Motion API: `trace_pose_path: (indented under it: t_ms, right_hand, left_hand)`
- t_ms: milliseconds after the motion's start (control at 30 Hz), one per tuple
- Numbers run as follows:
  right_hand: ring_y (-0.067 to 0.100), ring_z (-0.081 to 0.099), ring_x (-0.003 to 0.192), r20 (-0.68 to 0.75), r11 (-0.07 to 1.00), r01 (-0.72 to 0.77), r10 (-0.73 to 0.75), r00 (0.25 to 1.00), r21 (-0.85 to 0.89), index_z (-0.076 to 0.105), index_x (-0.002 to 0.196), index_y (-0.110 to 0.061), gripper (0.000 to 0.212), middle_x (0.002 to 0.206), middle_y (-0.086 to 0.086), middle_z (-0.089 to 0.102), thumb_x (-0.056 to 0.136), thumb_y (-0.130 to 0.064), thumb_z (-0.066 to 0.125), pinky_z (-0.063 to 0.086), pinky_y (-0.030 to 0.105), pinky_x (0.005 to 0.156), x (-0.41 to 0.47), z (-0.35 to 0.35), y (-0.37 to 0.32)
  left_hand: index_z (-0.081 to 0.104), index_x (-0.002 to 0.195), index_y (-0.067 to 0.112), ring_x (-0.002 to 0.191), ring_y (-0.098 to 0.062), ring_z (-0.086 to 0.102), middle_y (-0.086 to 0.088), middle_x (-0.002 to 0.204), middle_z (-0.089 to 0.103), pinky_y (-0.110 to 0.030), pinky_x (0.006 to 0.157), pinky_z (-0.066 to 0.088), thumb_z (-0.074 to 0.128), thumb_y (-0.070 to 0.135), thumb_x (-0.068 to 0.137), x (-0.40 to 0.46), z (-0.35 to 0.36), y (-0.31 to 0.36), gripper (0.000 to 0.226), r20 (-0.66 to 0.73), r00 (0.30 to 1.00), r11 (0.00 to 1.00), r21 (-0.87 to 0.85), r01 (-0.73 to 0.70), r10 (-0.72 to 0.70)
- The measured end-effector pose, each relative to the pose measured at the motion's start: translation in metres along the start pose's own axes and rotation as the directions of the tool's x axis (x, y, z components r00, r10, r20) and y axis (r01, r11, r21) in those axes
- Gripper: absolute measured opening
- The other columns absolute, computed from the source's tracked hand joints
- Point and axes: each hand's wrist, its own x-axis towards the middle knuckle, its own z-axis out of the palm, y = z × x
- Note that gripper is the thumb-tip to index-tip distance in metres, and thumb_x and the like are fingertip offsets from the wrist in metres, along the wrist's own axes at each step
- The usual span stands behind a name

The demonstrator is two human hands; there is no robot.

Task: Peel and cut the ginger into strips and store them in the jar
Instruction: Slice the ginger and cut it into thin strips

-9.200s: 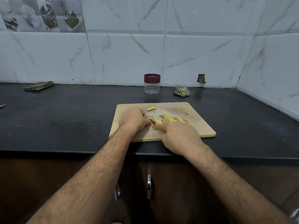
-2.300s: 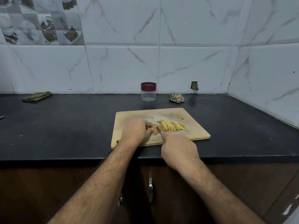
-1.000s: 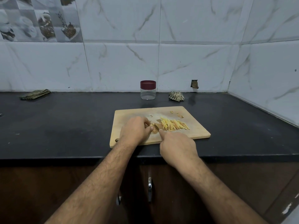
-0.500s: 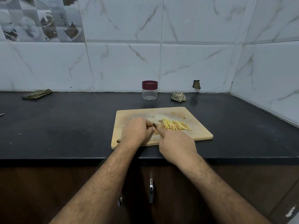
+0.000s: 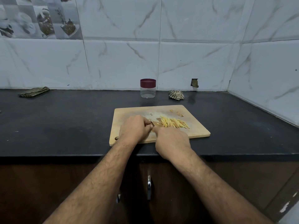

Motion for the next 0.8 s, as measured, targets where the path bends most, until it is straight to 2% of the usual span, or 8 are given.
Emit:
trace_pose_path:
  t_ms: [67, 133, 333, 467, 567, 800]
  right_hand:
    - [0.024, 0.054, 0.089, -0.005, 1.000, 0.008, -0.008, 1.000, -0.002, 0.042, 0.140, -0.029, 0.053, 0.098, 0.002, 0.059, 0.092, -0.006, 0.043, 0.039, 0.034, 0.066, -0.012, 0.004, 0.005]
    - [0.023, 0.056, 0.089, -0.019, 1.000, 0.010, -0.010, 1.000, 0.003, 0.042, 0.137, -0.028, 0.048, 0.096, 0.000, 0.058, 0.093, -0.008, 0.043, 0.040, 0.034, 0.065, -0.023, 0.007, 0.010]
    - [0.025, 0.059, 0.104, -0.018, 0.999, -0.033, 0.034, 0.999, 0.030, 0.038, 0.145, -0.031, 0.056, 0.114, 0.004, 0.063, 0.094, -0.009, 0.043, 0.043, 0.034, 0.071, -0.017, 0.004, 0.010]
    - [0.025, 0.057, 0.114, -0.003, 0.997, -0.059, 0.059, 0.998, 0.044, 0.035, 0.149, -0.032, 0.060, 0.125, 0.004, 0.061, 0.095, -0.008, 0.041, 0.045, 0.034, 0.080, -0.014, -0.002, 0.013]
    - [0.024, 0.056, 0.116, -0.013, 0.995, -0.050, 0.052, 0.999, 0.082, 0.033, 0.150, -0.036, 0.059, 0.128, 0.003, 0.060, 0.097, -0.013, 0.043, 0.047, 0.035, 0.086, -0.015, -0.002, 0.013]
    - [0.023, 0.054, 0.119, 0.001, 0.994, -0.032, 0.032, 0.999, 0.103, 0.032, 0.150, -0.040, 0.058, 0.132, 0.002, 0.059, 0.099, -0.015, 0.045, 0.048, 0.036, 0.088, -0.003, 0.000, 0.011]
  left_hand:
    - [0.075, 0.107, 0.035, 0.096, -0.013, 0.062, 0.011, 0.103, 0.073, -0.030, 0.074, 0.050, 0.061, 0.040, 0.093, 0.000, 0.000, 0.001, 0.021, 0.002, 1.000, 1.000, 0.009, -0.003, 0.003]
    - [0.075, 0.109, 0.034, 0.095, -0.013, 0.062, 0.011, 0.103, 0.073, -0.028, 0.072, 0.047, 0.061, 0.040, 0.093, 0.000, -0.001, 0.001, 0.022, 0.000, 1.000, 1.000, 0.015, 0.001, -0.001]
    - [0.073, 0.111, 0.035, 0.095, -0.013, 0.062, 0.011, 0.105, 0.073, -0.028, 0.073, 0.048, 0.061, 0.042, 0.092, 0.000, 0.000, 0.000, 0.024, 0.014, 0.999, 1.000, -0.008, 0.030, -0.030]
    - [0.073, 0.112, 0.033, 0.083, -0.008, 0.053, 0.010, 0.104, 0.073, -0.026, 0.070, 0.042, 0.062, 0.041, 0.092, 0.000, 0.000, 0.000, 0.024, 0.005, 1.000, 0.999, -0.026, 0.029, -0.028]
    - [0.070, 0.118, 0.031, 0.081, -0.008, 0.051, 0.007, 0.100, 0.072, -0.025, 0.070, 0.041, 0.064, 0.042, 0.090, 0.001, 0.001, -0.002, 0.030, -0.020, 1.000, 0.999, -0.044, 0.022, -0.023]
    - [0.075, 0.108, 0.034, 0.078, -0.009, 0.055, 0.009, 0.094, 0.074, -0.025, 0.065, 0.041, 0.064, 0.042, 0.090, 0.001, 0.001, -0.003, 0.023, -0.010, 1.000, 0.999, -0.045, 0.014, -0.015]
